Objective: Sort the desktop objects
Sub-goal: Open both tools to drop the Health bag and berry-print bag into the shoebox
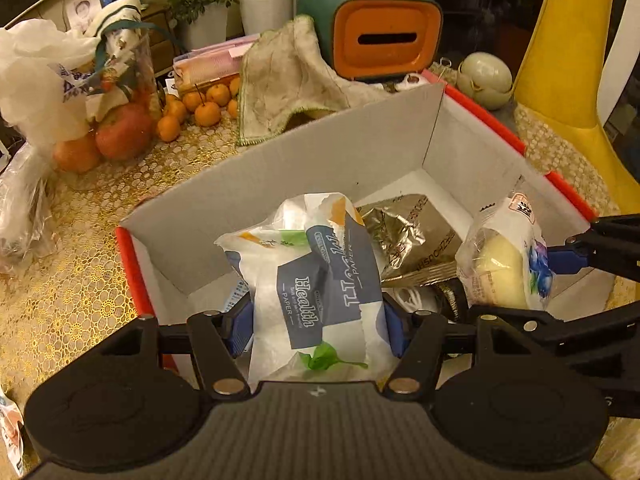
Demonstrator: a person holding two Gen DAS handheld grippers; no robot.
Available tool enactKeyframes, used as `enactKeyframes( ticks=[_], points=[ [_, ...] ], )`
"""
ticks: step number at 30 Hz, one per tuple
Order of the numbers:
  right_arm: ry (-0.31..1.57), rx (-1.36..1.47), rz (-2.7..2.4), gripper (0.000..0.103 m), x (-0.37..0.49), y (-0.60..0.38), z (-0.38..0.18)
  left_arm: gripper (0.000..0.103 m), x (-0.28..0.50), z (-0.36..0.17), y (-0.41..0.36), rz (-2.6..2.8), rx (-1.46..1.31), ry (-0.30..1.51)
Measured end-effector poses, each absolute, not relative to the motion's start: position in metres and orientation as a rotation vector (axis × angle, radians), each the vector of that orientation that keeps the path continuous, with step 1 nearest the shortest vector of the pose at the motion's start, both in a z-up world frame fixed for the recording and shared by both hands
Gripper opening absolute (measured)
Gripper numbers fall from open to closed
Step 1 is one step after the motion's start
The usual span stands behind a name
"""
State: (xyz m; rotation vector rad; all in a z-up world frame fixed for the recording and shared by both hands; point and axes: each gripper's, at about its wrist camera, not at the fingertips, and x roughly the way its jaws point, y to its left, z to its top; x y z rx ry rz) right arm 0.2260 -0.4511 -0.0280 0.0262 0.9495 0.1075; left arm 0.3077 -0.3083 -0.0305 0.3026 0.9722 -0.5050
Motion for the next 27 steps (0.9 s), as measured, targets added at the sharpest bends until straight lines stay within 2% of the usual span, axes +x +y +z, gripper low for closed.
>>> enactKeyframes(
  ticks=[15, 17, 19, 27],
  points=[
    [1.008, 0.051, 0.087, 0.055, 0.234, -0.456, -0.051, 0.065, 0.313, -0.047, -0.318, -0.535, 0.376, 0.967],
    [1.009, 0.059, 0.086, 0.059, 0.234, -0.457, -0.051, 0.068, 0.313, -0.047, -0.318, -0.540, 0.369, 0.967],
    [0.997, 0.063, 0.088, 0.067, 0.232, -0.458, -0.049, 0.071, 0.312, -0.047, -0.318, -0.550, 0.359, 0.965],
    [0.969, 0.067, 0.080, 0.069, 0.226, -0.462, -0.035, 0.078, 0.304, -0.037, -0.312, -0.570, 0.311, 0.958]
  ],
)
